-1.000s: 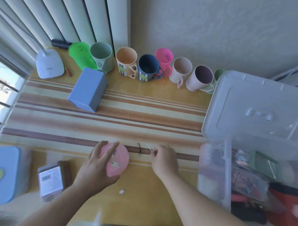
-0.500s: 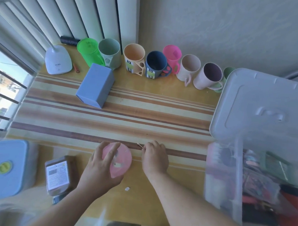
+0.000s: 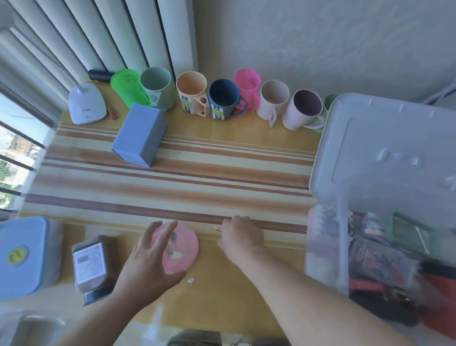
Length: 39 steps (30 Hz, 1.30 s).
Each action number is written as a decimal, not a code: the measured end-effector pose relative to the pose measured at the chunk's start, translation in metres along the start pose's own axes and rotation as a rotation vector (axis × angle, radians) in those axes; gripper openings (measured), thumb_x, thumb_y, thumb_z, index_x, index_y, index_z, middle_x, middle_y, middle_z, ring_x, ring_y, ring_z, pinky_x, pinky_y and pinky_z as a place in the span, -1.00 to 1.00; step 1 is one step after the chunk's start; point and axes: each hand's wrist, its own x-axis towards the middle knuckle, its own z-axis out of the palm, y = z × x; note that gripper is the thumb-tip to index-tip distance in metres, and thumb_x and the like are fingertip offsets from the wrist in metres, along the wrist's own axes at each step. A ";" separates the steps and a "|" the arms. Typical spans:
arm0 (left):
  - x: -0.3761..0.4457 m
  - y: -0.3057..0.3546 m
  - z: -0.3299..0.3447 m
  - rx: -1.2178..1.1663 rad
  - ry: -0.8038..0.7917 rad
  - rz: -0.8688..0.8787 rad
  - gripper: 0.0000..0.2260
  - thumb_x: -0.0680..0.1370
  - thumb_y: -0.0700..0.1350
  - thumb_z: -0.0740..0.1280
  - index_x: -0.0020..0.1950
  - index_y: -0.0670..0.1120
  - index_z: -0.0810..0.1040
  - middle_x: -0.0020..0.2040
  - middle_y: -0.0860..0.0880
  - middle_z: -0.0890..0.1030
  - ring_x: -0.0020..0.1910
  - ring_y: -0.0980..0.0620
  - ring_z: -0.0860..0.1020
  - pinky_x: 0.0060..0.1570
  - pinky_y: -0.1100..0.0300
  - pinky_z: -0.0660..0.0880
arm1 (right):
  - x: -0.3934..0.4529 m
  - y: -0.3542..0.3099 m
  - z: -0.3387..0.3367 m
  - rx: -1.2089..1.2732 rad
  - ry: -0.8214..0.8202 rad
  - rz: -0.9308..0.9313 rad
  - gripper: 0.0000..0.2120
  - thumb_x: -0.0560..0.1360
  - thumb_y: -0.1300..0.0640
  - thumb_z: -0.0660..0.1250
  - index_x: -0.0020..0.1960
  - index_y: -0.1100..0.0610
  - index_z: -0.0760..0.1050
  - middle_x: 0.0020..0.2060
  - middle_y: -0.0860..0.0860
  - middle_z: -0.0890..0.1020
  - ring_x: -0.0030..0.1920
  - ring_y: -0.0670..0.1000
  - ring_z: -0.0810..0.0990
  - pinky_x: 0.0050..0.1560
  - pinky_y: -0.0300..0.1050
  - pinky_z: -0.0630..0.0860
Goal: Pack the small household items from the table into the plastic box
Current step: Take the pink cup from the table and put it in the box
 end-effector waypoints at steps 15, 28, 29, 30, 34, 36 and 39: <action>-0.002 0.305 -0.026 0.025 0.055 0.688 0.05 0.24 0.17 0.65 0.62 0.10 0.19 0.53 -0.10 0.26 0.22 -0.20 0.53 -0.23 -0.03 0.63 | -0.238 0.295 -0.075 0.159 0.339 0.356 -0.90 0.51 0.06 0.34 -0.19 0.01 0.52 -0.13 -0.06 0.54 -0.07 0.06 0.54 -0.22 -0.03 0.42; -0.009 0.410 0.154 0.243 -0.308 0.673 0.00 0.29 0.25 0.50 0.56 0.36 -0.05 0.56 0.01 0.11 0.40 -0.17 0.42 0.10 -0.04 0.58 | -0.232 0.387 -0.013 -0.100 -0.067 0.300 -0.73 0.59 0.00 0.29 0.22 0.01 0.64 0.20 0.04 0.61 0.27 0.19 0.47 0.16 0.11 0.32; -0.009 0.410 0.158 0.255 -0.305 0.672 -0.01 0.28 0.26 0.50 0.56 0.35 -0.03 0.56 0.01 0.11 0.38 -0.17 0.43 0.07 -0.03 0.58 | -0.229 0.388 -0.011 -0.108 -0.103 0.304 -0.74 0.59 0.06 0.31 0.23 0.01 0.64 0.21 0.04 0.60 0.28 0.19 0.44 0.14 0.13 0.29; -0.009 0.409 0.161 0.255 -0.306 0.664 -0.01 0.27 0.27 0.50 0.56 0.35 -0.02 0.56 0.02 0.11 0.37 -0.16 0.44 0.05 -0.02 0.60 | -0.227 0.389 -0.008 -0.114 -0.136 0.311 -0.74 0.57 0.12 0.33 0.23 0.01 0.64 0.22 0.03 0.60 0.28 0.19 0.43 0.11 0.14 0.26; -0.012 0.407 0.165 0.241 -0.298 0.633 0.02 0.24 0.29 0.51 0.57 0.37 -0.01 0.55 0.06 0.14 0.36 -0.14 0.44 0.07 -0.02 0.61 | -0.225 0.393 -0.007 -0.058 -0.118 0.308 -0.73 0.55 0.22 0.34 0.17 -0.03 0.64 0.19 0.01 0.62 0.25 0.18 0.45 0.03 0.11 0.23; -0.013 0.412 0.164 0.231 -0.283 0.636 0.02 0.24 0.31 0.50 0.57 0.38 -0.01 0.55 0.06 0.14 0.37 -0.13 0.44 0.08 -0.03 0.60 | -0.230 0.399 -0.012 0.094 0.013 0.309 -0.84 0.60 0.10 0.30 0.09 -0.08 0.62 0.11 -0.02 0.65 0.21 0.17 0.52 0.04 0.09 0.31; -0.009 0.430 0.163 0.233 -0.243 0.678 0.03 0.26 0.32 0.50 0.59 0.35 -0.04 0.56 0.03 0.15 0.39 -0.15 0.41 0.15 -0.08 0.59 | -0.245 0.417 -0.025 0.448 0.258 0.321 -0.88 0.61 0.04 0.29 0.03 -0.10 0.61 0.03 -0.05 0.66 0.12 0.13 0.62 0.04 0.02 0.51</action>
